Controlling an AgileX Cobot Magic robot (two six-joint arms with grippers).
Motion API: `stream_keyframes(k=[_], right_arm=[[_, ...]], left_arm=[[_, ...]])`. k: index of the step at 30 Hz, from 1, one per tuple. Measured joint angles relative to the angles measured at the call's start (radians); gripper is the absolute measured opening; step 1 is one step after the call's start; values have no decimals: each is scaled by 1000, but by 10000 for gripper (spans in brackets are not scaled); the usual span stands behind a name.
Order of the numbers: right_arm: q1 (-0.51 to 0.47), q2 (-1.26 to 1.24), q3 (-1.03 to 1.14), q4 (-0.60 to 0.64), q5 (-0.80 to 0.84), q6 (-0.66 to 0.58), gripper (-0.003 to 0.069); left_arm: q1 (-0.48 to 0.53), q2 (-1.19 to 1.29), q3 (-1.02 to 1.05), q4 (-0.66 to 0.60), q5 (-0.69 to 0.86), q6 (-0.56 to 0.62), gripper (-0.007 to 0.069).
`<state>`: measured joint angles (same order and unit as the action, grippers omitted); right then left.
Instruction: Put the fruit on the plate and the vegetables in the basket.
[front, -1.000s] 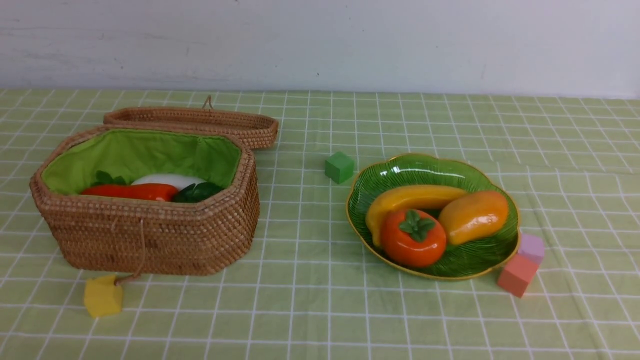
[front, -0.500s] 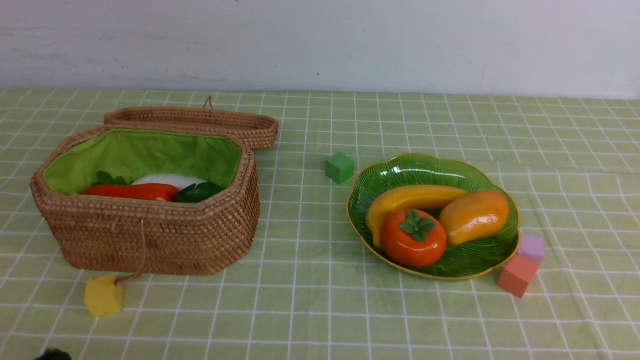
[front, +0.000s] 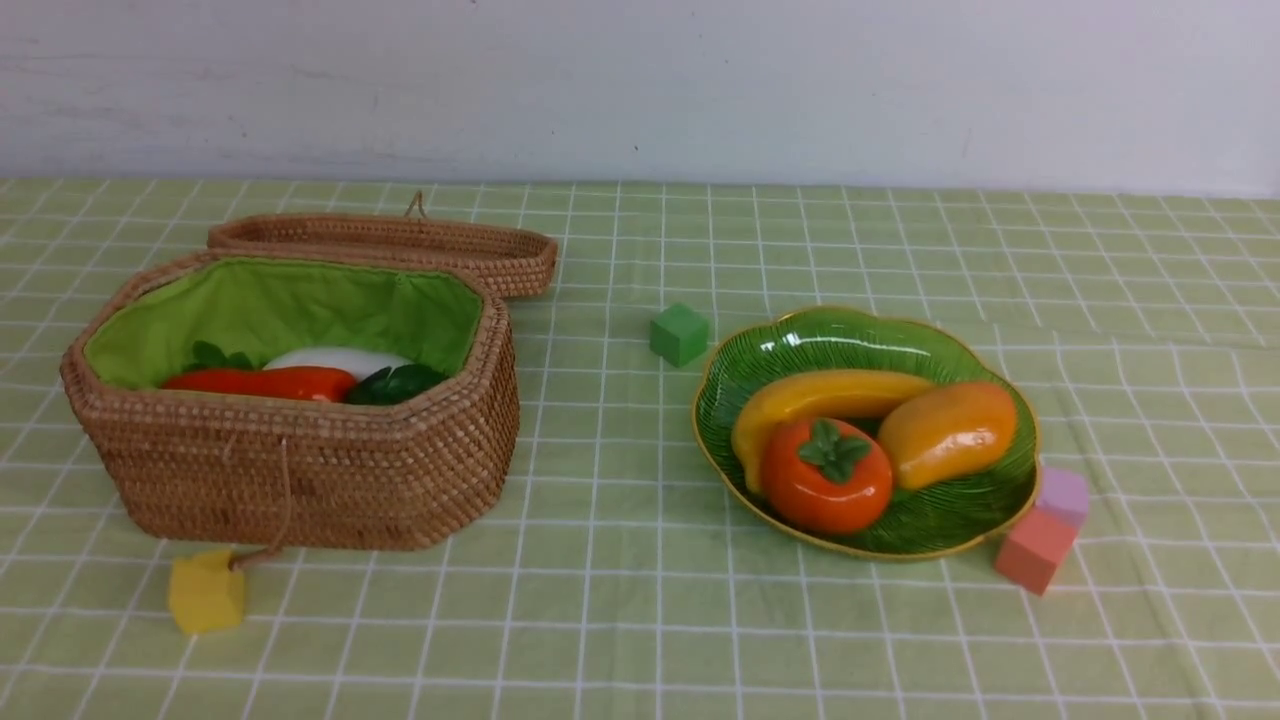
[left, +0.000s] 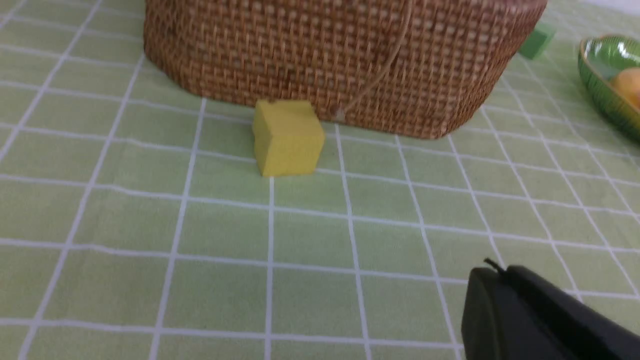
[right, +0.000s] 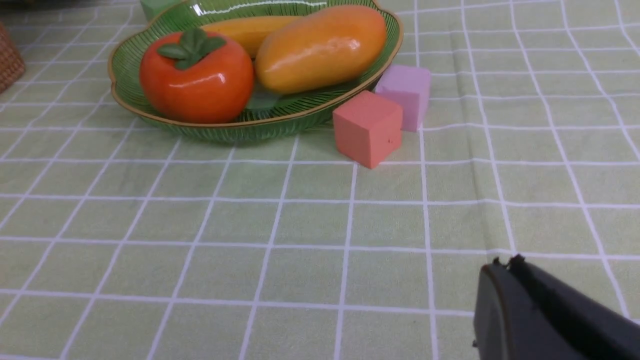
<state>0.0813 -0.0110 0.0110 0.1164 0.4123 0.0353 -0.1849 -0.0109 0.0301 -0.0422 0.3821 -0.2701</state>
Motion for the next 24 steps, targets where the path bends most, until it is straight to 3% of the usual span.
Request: stream_keyframes(k=[24], right_arm=[[0,0,1,0,0,1,37]], left_arm=[[1,0,0,-3,-2,-20,-13]])
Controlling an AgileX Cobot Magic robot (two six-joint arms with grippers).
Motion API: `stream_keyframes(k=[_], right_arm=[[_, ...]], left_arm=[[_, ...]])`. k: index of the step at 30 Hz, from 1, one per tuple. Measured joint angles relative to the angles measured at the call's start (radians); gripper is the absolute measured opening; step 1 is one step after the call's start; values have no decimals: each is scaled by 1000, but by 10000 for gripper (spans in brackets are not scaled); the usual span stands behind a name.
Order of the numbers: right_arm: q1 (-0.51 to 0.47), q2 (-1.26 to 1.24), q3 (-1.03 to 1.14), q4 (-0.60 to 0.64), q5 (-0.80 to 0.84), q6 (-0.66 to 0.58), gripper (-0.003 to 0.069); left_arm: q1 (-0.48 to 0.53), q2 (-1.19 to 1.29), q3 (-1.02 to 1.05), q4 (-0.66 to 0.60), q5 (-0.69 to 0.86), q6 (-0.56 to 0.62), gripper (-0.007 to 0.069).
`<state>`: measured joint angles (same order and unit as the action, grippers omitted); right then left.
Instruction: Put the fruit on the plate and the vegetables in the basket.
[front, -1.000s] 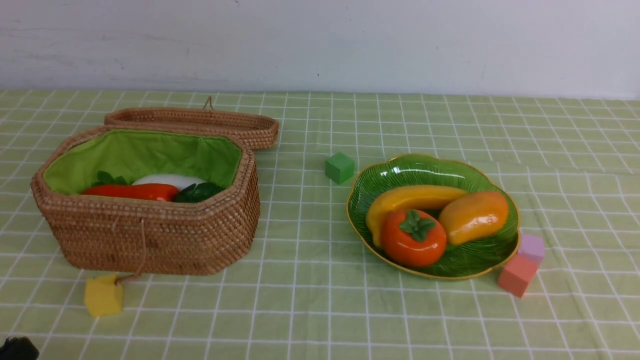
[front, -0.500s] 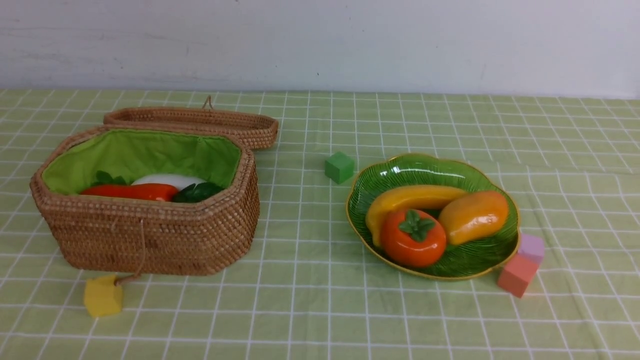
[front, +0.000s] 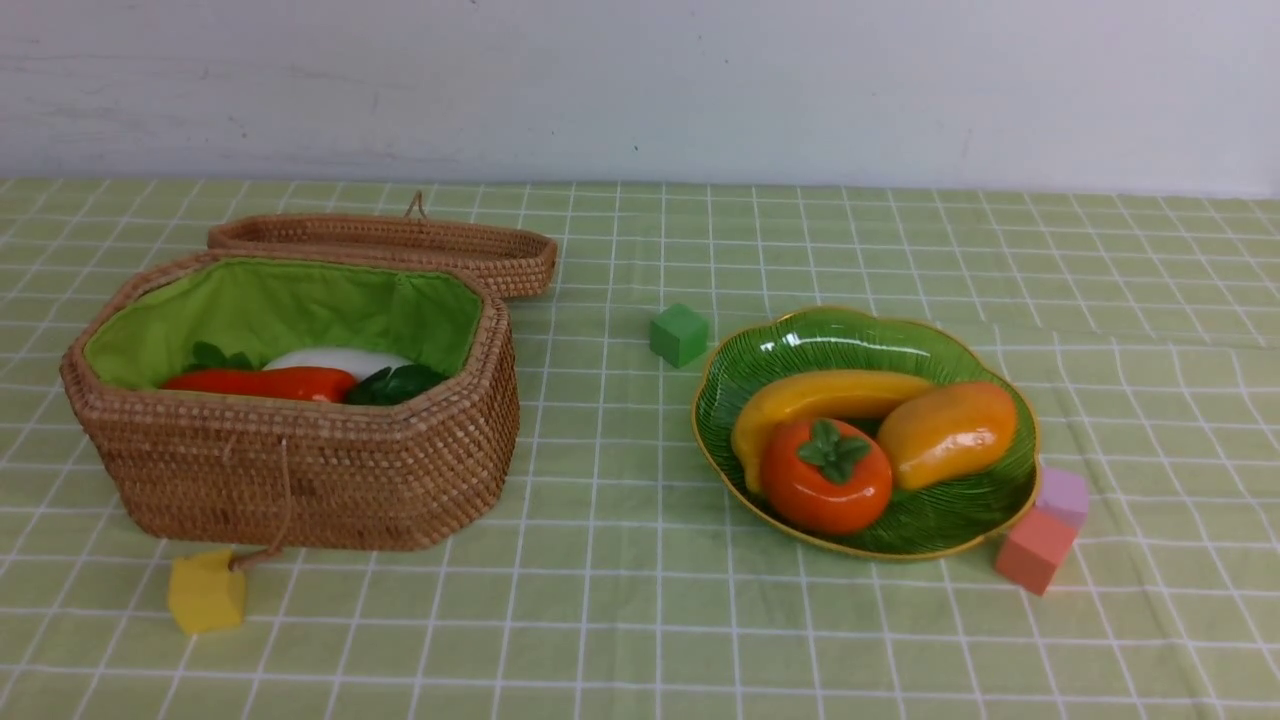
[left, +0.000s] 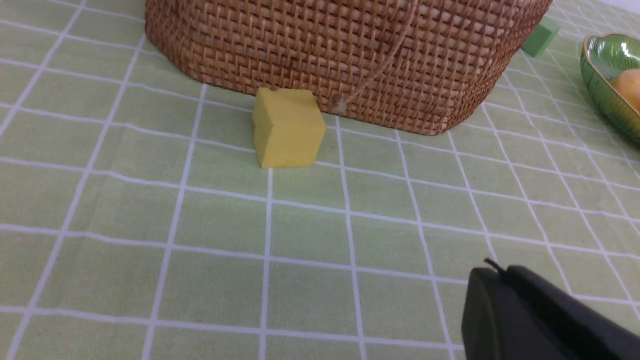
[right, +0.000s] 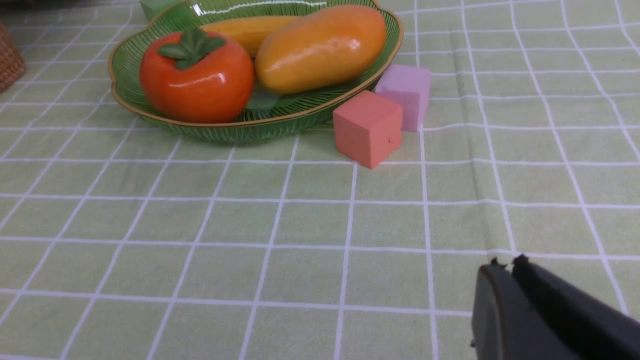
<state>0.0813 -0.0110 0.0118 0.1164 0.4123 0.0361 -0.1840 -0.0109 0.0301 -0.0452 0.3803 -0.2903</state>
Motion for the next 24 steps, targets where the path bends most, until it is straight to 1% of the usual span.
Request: stream_keyframes(k=[24], right_arm=[[0,0,0,0,0,0,71]], left_arm=[[0,0,0,0,0,0,-13]])
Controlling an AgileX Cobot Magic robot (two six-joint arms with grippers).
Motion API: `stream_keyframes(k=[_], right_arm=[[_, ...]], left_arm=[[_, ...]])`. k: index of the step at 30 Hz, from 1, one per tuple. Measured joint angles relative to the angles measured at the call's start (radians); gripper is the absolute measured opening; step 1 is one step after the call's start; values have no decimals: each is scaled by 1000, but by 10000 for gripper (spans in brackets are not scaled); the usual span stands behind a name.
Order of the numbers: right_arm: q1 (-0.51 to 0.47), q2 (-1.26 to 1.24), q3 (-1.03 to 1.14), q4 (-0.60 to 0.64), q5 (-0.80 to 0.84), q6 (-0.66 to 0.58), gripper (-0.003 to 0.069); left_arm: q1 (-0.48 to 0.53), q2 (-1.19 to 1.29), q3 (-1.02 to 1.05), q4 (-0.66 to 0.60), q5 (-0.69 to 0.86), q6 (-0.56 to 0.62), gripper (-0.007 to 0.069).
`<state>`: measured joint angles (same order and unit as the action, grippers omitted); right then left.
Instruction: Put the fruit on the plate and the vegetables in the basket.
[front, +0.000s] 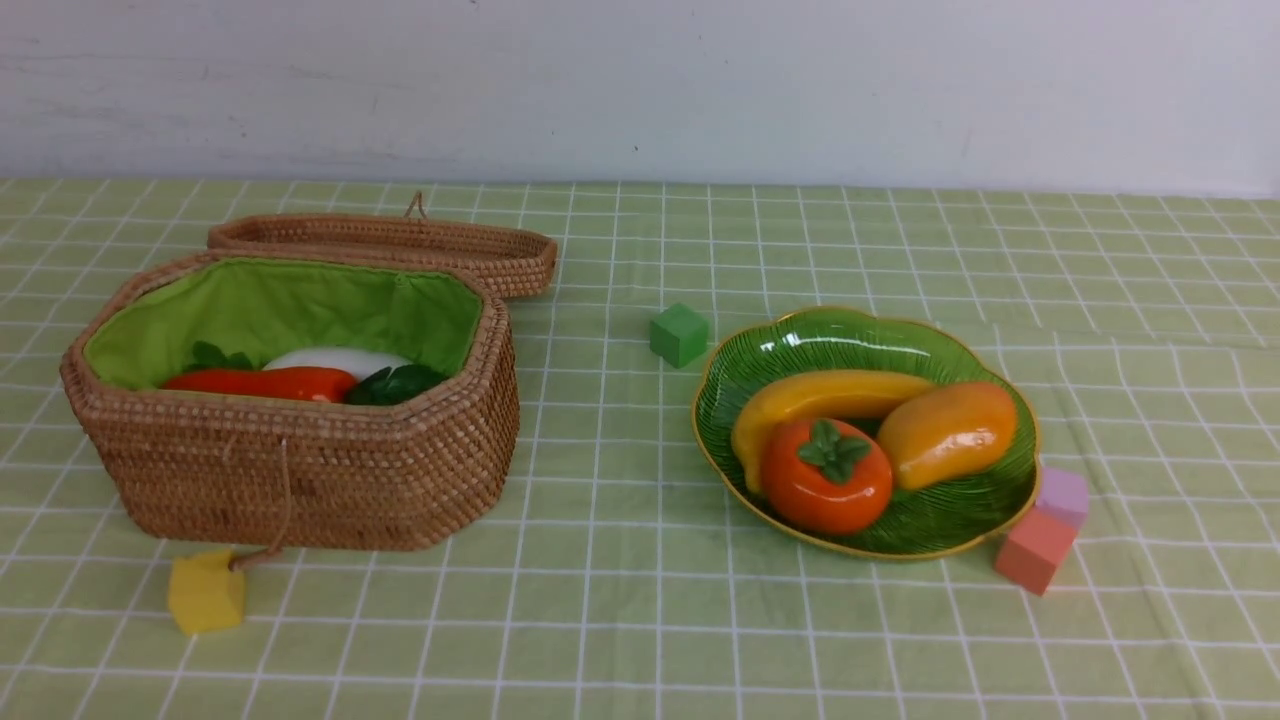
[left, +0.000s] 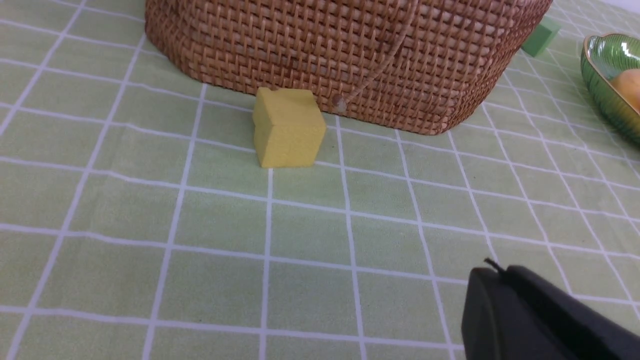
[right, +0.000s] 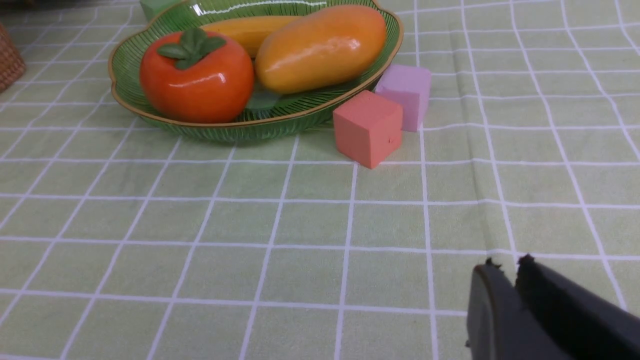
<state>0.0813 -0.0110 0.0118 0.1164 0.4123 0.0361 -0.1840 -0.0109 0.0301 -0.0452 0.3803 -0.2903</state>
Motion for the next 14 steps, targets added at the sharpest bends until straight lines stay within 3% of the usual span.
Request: stream_keyframes(k=[14], right_arm=[[0,0,0,0,0,0,87]], left_arm=[[0,0,0,0,0,0,-8]])
